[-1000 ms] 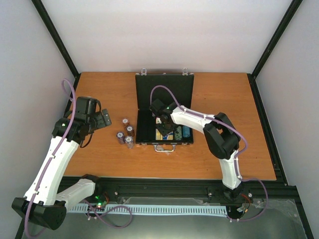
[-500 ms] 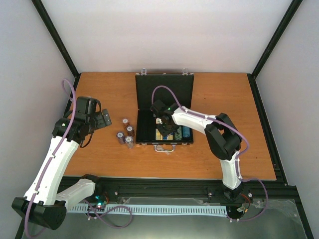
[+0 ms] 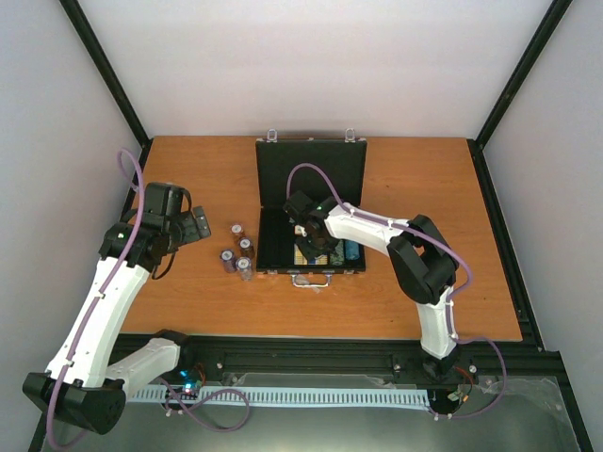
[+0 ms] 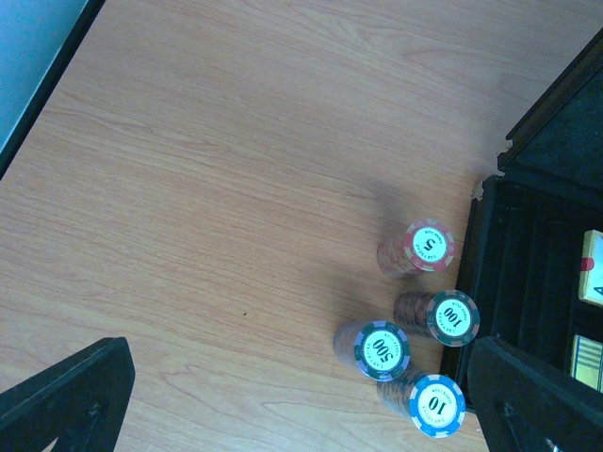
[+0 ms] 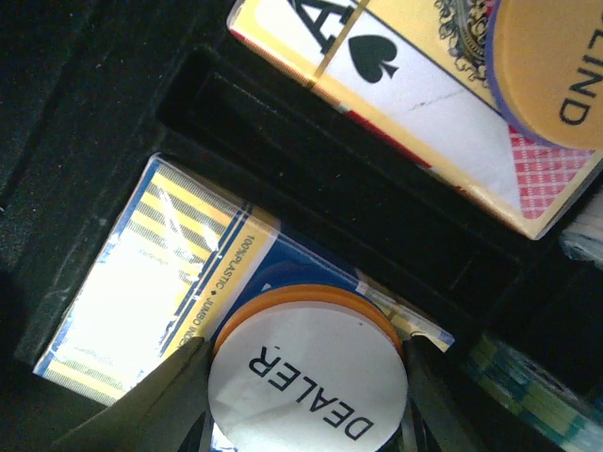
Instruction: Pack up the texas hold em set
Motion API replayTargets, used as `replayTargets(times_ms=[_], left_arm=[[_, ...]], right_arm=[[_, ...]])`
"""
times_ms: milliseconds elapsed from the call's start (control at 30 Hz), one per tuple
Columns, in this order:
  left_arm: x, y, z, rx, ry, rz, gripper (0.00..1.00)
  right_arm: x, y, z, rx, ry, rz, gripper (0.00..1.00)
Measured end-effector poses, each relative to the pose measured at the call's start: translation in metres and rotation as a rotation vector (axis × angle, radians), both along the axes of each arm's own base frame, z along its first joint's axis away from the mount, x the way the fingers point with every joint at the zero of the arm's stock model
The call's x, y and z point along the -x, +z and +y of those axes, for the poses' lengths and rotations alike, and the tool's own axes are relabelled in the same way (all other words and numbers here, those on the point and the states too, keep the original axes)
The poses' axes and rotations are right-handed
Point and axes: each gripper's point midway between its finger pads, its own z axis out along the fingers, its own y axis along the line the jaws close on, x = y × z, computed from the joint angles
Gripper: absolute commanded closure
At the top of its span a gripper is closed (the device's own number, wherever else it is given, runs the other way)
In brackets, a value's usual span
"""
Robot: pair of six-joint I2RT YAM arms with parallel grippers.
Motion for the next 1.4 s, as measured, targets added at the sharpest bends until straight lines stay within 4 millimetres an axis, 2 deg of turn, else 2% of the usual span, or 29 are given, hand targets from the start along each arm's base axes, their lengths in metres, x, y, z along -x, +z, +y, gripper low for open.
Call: replayTargets(times_ms=[167, 333, 533, 767, 1000, 1100, 1233, 1400], left_arm=[[0.001, -0.003, 0.000, -0.002, 0.000, 0.007, 0.00], [0.001, -0.003, 0.000, -0.002, 0.000, 0.008, 0.00], [0.001, -0.003, 0.000, -0.002, 0.000, 0.008, 0.00], [0.001, -0.003, 0.000, -0.002, 0.000, 0.009, 0.00], [0.001, -0.006, 0.000, -0.004, 0.000, 0.016, 0.00], [0.001, -0.006, 0.000, -0.004, 0.000, 0.016, 0.00], [0.001, -0.007, 0.001, -0.006, 0.001, 0.018, 0.00], [-0.001, -0.007, 0.002, -0.015, 0.006, 0.022, 0.00]], right_arm=[[0.003, 0.000, 0.001, -0.001, -0.001, 0.001, 0.67], [0.002, 0.000, 0.000, 0.002, -0.003, -0.002, 0.46], [0.001, 0.000, -0.001, 0.011, -0.009, -0.010, 0.42], [0.001, 0.001, -0.003, 0.020, -0.010, -0.018, 0.29], [0.004, 0.007, -0.003, 0.029, 0.008, -0.002, 0.12], [0.002, 0.017, 0.003, 0.010, 0.014, -0.005, 0.00], [-0.006, 0.039, 0.017, -0.040, 0.027, -0.030, 0.00], [-0.014, 0.082, 0.034, -0.138, 0.043, -0.082, 0.00]])
